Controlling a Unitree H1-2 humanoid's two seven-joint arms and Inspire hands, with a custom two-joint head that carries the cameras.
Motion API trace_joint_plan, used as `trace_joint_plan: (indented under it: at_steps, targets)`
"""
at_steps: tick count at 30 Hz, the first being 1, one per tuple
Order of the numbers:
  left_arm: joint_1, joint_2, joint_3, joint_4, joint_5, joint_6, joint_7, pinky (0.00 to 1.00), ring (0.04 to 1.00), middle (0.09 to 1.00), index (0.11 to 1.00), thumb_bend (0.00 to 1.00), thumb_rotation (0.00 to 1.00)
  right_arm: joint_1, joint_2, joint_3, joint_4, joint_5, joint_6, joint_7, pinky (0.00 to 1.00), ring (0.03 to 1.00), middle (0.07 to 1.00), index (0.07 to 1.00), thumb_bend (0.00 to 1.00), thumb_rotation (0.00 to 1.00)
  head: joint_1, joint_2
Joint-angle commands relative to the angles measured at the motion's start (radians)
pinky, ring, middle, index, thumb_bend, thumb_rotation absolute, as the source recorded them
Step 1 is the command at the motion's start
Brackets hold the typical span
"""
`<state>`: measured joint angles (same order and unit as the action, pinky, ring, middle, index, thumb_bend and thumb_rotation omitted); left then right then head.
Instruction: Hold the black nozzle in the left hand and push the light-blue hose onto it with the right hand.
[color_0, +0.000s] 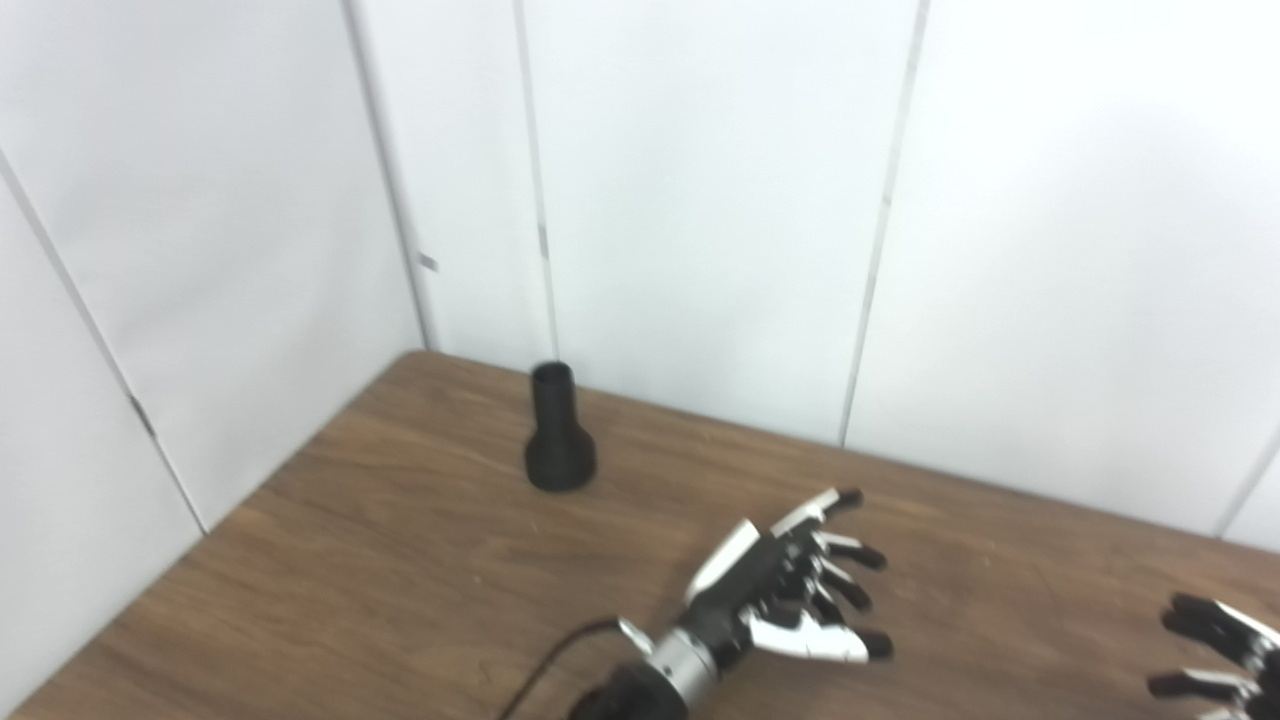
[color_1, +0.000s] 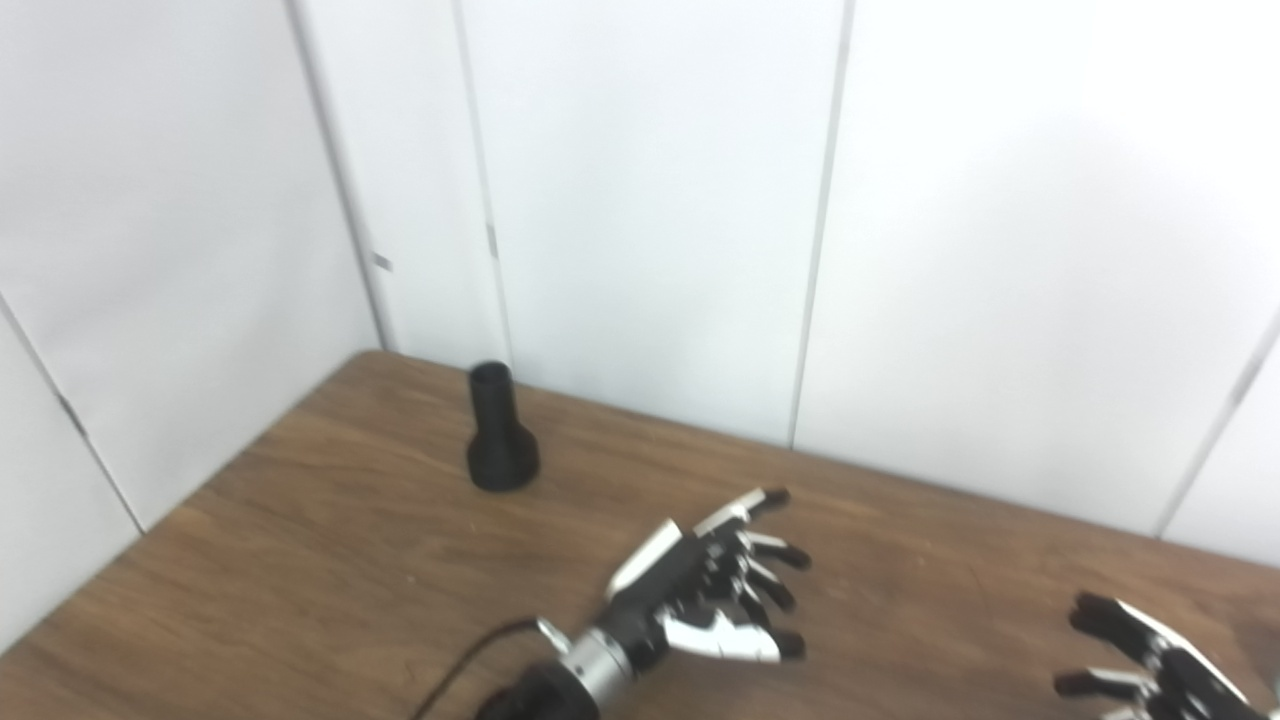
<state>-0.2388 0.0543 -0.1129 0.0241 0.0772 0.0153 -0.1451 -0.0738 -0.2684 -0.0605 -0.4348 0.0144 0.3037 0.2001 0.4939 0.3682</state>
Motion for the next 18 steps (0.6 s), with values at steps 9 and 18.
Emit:
trace_joint_plan:
  at_steps: [9, 18]
  targets:
    - [-0.051, 0.024, 0.023, -0.093, 0.126, -0.032, 0.088, 0.53, 0.706, 0.800, 0.838, 0.79, 0.17, -0.032, -0.030, -0.025, 0.012, 0.009, -0.082, -0.003, 0.40, 0.617, 0.826, 0.812, 0.64, 0.00, 0.009, -0.005]
    - [-0.089, 0.136, 0.121, -0.239, 0.204, 0.093, 0.099, 0.52, 0.665, 0.720, 0.761, 0.77, 0.16, -0.042, -0.036, -0.033, 0.043, 0.014, -0.100, -0.008, 0.39, 0.621, 0.831, 0.816, 0.62, 0.00, 0.024, -0.008]
